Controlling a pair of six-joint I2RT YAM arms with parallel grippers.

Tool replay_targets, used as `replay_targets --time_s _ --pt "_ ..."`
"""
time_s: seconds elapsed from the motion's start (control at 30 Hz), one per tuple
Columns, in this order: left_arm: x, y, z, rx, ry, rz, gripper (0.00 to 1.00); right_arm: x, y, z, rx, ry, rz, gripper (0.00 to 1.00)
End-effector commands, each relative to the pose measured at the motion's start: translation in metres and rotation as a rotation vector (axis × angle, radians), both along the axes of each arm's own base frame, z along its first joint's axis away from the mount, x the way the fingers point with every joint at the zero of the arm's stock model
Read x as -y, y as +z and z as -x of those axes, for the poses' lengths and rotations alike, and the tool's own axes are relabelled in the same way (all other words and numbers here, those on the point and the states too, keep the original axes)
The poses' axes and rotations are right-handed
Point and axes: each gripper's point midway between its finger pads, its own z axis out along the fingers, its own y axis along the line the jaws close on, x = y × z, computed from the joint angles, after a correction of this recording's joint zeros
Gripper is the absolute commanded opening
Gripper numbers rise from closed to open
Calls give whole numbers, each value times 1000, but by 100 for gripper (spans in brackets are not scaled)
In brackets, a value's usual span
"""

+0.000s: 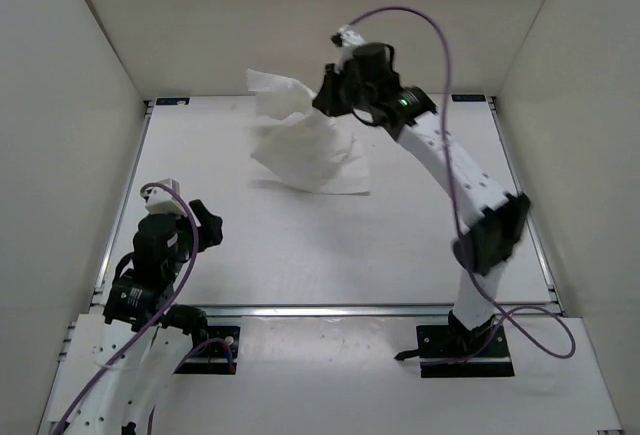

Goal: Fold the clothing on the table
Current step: Flatten the skirt out

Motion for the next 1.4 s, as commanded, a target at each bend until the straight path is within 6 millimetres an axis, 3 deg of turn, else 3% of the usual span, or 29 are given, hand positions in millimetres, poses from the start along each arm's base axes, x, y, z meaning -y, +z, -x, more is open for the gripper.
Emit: replay_targets --time_s 0.0,0.03,0.07,0.13,0.23,0.27,0.33,0.37,0.43,0.5,0.53,0.6,0.67,0.77,0.93,1.17,1.37 --pt "-3 -3 0 -9 19 -3 76 39 -62 84 -178 9 36 0" --pt "-3 -5 1 -15 16 -5 76 61 -79 108 -197 -25 -24 0" --pt "-1 -4 0 -11 4 -1 77 71 -88 117 -216 -43 -62 0" --pt "2 -7 -1 -24 -14 -6 77 108 -127 153 -302 -105 -94 0" --pt "15 -9 -5 -39 -92 -8 73 138 -166 180 -388 -172 -96 0" --pt "24 -14 -5 -63 -149 -8 69 142 -170 188 -401 -173 -109 0" --pt "37 -17 -8 -87 -205 29 52 167 -212 201 -488 -234 -80 0" --pt "52 -20 -6 -107 -267 69 47 175 -230 210 -531 -254 -63 0" --pt "88 -21 -8 -90 -388 172 38 191 -246 215 -571 -289 -102 0" --pt "115 -42 -3 -145 -462 233 46 193 -250 216 -578 -292 -111 0" --pt "128 -48 2 -165 -499 274 56 194 -254 218 -583 -289 -96 0" --pt "143 -71 7 -249 -523 311 59 193 -254 217 -570 -290 -73 0" --pt "160 -79 12 -280 -546 398 60 191 -252 213 -553 -288 -73 0" --pt "165 -106 18 -365 -498 446 67 186 -255 215 -556 -266 -78 0" --pt "170 -132 5 -436 -416 388 72 186 -261 216 -551 -261 -71 0" --pt "182 -162 -7 -520 -367 290 71 188 -257 216 -524 -249 -82 0" --pt "180 -183 -22 -538 -289 210 63 183 -255 220 -509 -222 -90 0"
